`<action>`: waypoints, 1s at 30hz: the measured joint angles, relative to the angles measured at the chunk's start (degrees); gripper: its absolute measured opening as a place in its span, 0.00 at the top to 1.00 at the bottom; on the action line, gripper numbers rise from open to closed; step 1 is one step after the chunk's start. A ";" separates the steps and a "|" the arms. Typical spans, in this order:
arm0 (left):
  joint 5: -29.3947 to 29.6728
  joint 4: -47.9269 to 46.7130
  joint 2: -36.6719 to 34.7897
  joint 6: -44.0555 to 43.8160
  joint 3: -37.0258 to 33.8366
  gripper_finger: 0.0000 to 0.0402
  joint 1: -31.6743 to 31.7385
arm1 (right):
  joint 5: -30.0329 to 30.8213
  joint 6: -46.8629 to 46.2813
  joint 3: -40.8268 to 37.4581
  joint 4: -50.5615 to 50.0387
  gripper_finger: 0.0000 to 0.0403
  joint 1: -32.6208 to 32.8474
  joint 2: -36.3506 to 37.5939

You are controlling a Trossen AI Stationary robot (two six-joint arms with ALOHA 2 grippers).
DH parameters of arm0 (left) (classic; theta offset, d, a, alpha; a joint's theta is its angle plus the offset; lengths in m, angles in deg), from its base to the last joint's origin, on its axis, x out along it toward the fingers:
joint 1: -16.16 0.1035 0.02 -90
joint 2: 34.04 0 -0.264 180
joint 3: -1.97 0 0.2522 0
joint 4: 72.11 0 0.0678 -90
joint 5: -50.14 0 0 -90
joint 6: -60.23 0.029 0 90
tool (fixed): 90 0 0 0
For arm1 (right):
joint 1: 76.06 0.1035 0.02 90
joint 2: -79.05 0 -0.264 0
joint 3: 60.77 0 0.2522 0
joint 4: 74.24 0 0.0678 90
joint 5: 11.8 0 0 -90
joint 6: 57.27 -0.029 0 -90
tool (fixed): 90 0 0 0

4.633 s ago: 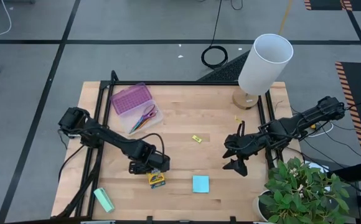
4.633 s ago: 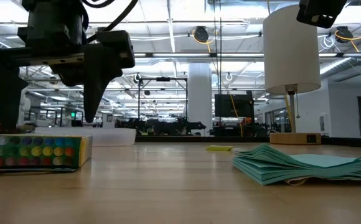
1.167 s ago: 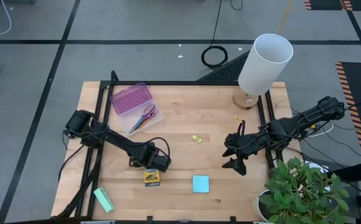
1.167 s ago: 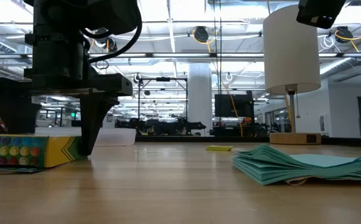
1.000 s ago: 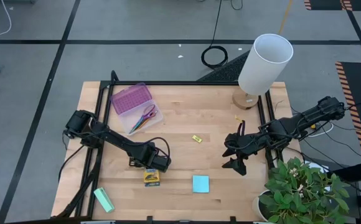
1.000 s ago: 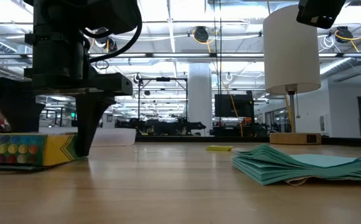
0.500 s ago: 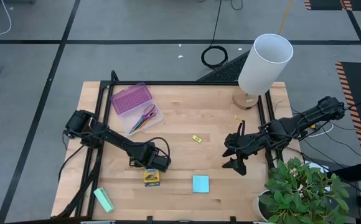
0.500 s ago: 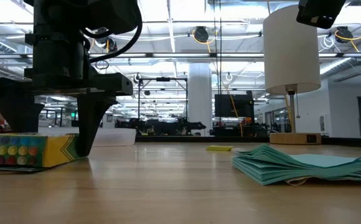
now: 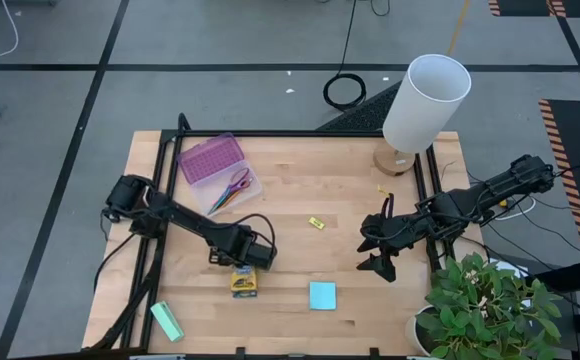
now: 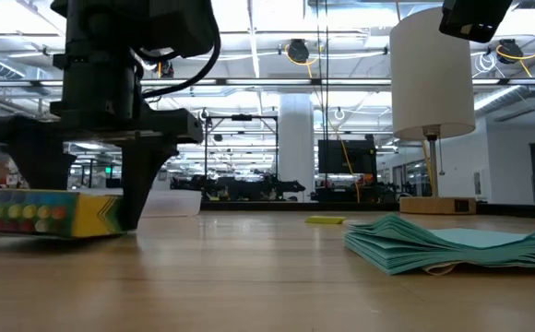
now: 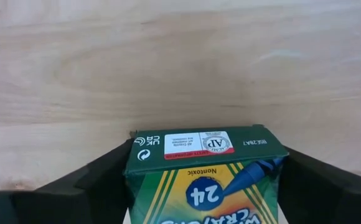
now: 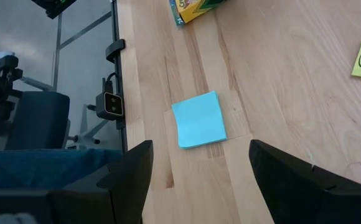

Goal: Pack school essentials
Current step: Put the crayon box into the supply box

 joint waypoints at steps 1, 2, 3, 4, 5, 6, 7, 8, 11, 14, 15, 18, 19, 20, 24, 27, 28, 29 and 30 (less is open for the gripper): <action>0.04 0.04 -0.21 0.40 0.00 0.18 0.31 | 0.00 0.00 0.01 -0.02 0.36 0.00 0.00; 0.01 0.08 -0.32 0.72 0.00 0.18 0.66 | 0.00 0.00 0.00 -0.01 0.36 0.00 0.00; 0.02 -0.04 -0.51 0.96 0.00 0.18 1.07 | 0.00 0.00 0.01 0.00 0.36 0.00 0.00; 0.11 -0.52 -0.86 1.56 0.00 0.18 1.39 | 0.00 0.00 0.01 0.07 0.36 0.00 -0.01; 0.50 -1.10 -1.24 2.19 0.00 0.18 1.85 | 0.00 -0.01 0.00 0.18 0.36 0.00 -0.02; 0.62 -1.22 -1.61 2.85 0.01 0.19 2.41 | 0.00 -0.08 0.02 0.36 0.36 0.00 -0.02; 0.73 -1.22 -2.09 3.45 0.02 0.19 2.95 | 0.00 -0.07 0.02 0.48 0.36 0.01 -0.02; 1.08 -1.63 -2.68 4.15 0.02 0.20 3.35 | -0.01 -0.10 0.02 0.55 0.36 0.01 -0.02; 2.92 -2.18 -4.75 6.27 0.00 0.21 5.15 | 0.02 -0.22 0.07 0.99 0.36 0.01 -0.02; 4.67 -3.28 -6.77 8.57 0.00 0.22 7.29 | 0.30 -0.31 0.07 1.24 0.36 0.02 -0.02; 4.88 -3.66 -7.63 9.49 0.00 0.22 8.05 | 0.91 -0.33 0.07 1.34 0.36 0.02 -0.02; 5.82 -5.10 -9.95 13.67 0.00 0.22 10.63 | 1.55 -0.77 0.07 1.55 0.36 0.02 -0.02; 6.01 -5.25 -10.60 15.29 0.00 0.22 11.66 | 1.60 -0.82 0.07 1.60 0.36 0.02 -0.02; 6.01 -5.52 -11.38 17.10 0.00 0.22 12.64 | 1.65 -0.85 0.07 1.61 0.36 0.02 -0.02; 6.49 -6.83 -14.43 26.12 0.00 0.22 17.20 | 3.17 -1.90 0.07 1.68 0.36 0.02 -0.04; 6.50 -7.92 -16.37 33.64 0.07 0.22 21.01 | 4.60 -2.40 0.07 2.14 0.36 0.00 -0.04; 6.49 -8.29 -17.24 36.40 0.09 0.22 22.27 | 4.92 -2.43 0.06 2.14 0.36 0.00 -0.04; 6.48 -8.50 -18.02 39.13 0.13 0.22 23.65 | 5.69 -2.45 0.04 2.23 0.36 0.00 -0.04; 6.47 -8.52 -18.71 41.61 0.20 0.22 24.93 | 6.27 -2.64 0.04 2.55 0.36 0.00 -0.04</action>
